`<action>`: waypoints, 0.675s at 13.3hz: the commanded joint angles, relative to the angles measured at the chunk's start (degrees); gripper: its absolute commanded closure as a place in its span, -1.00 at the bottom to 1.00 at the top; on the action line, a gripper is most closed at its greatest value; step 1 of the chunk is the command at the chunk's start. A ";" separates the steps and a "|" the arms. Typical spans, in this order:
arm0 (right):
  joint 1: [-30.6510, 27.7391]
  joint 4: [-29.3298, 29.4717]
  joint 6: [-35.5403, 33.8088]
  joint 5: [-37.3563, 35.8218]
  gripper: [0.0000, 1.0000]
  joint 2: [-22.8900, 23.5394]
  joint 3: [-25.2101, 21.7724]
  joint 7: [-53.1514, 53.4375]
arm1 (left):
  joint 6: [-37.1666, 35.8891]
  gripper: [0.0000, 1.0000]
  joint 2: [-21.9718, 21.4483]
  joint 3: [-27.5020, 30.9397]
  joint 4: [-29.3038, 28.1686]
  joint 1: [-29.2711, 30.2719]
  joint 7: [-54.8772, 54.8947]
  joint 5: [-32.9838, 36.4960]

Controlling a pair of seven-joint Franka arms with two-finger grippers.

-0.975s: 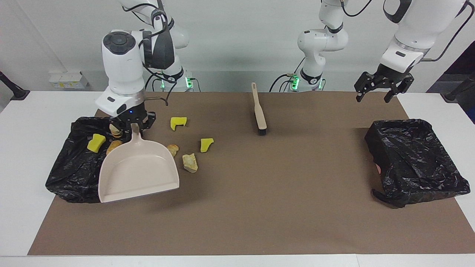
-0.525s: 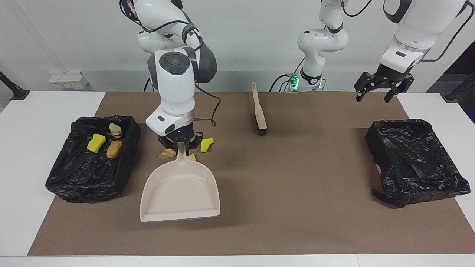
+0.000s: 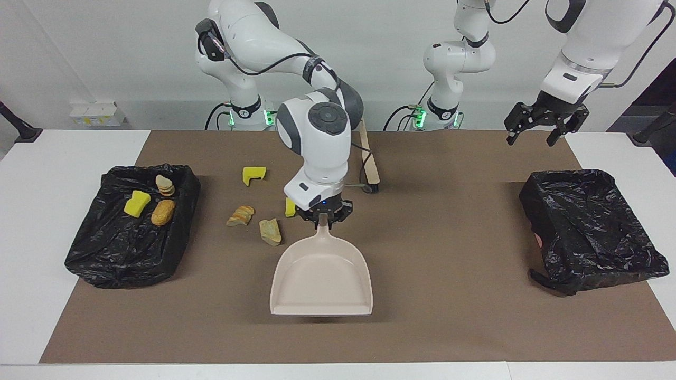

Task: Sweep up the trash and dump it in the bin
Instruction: 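Carry the dustpan back to the table center with the right gripper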

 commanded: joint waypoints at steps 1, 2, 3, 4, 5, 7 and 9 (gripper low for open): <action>4.31 5.15 0.32 1.60 1.00 4.70 0.01 5.26 | -1.38 -1.00 -0.17 -0.37 0.80 0.50 0.65 0.70; 5.11 5.24 0.59 3.17 1.00 5.14 0.10 6.32 | -1.38 -1.00 -0.17 -0.37 0.80 0.50 0.56 0.70; 5.73 5.15 1.99 4.66 1.00 5.32 0.19 6.50 | -1.38 -1.00 -0.17 -0.37 0.80 0.50 0.65 0.70; 6.69 5.15 2.00 5.03 1.00 5.41 0.01 6.68 | -1.38 -1.00 -0.17 -0.37 0.80 0.50 0.47 0.70; 6.79 4.89 2.52 5.12 1.00 5.50 -0.08 6.68 | -1.47 -1.00 -0.17 -0.46 0.80 0.41 0.47 0.70; 7.75 4.80 3.84 5.03 1.00 7.33 -0.08 6.77 | -2.96 -1.00 -0.79 -0.46 0.54 0.58 0.30 0.70; 8.11 4.45 4.20 5.03 1.00 7.87 -0.08 6.77 | -2.61 -1.00 -0.79 -0.46 0.54 0.50 0.38 0.70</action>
